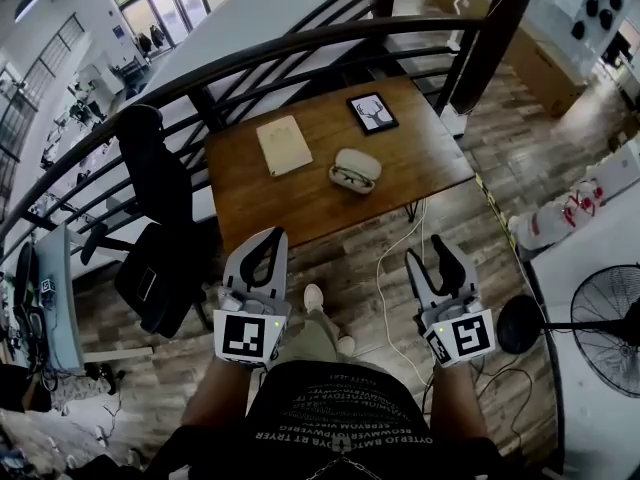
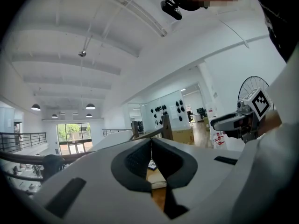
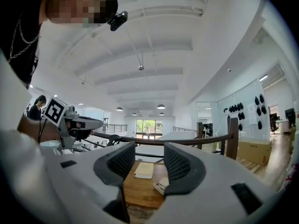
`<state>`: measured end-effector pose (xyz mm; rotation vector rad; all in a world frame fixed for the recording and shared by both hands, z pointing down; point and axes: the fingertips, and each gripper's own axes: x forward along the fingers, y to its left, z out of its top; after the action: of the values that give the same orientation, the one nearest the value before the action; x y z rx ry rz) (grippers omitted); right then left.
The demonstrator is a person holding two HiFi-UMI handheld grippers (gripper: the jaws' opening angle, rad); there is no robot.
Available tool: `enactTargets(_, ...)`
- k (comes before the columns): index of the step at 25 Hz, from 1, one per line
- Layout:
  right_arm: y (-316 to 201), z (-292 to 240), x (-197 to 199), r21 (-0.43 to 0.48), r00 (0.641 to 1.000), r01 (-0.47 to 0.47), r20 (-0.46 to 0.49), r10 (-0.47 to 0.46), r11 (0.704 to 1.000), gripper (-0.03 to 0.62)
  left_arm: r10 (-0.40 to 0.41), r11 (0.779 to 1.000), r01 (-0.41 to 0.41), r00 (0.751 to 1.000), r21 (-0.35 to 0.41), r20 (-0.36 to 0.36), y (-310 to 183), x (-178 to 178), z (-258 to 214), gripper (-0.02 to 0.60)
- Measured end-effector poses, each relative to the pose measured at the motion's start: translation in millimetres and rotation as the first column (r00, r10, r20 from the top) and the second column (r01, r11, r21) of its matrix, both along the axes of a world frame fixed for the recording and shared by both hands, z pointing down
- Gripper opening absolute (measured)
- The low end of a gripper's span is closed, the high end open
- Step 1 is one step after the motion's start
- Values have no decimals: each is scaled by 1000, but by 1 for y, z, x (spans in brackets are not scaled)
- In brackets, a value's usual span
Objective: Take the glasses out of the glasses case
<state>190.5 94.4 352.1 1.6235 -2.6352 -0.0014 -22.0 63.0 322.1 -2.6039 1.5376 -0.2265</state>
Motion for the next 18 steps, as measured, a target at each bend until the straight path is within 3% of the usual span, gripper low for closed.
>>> enactTargets(18, -95, 5, -28, -32, 999, 32, -35, -34, 999, 179, -19, 1000, 18, 1000, -25, -11, -94, -21, 16, 29)
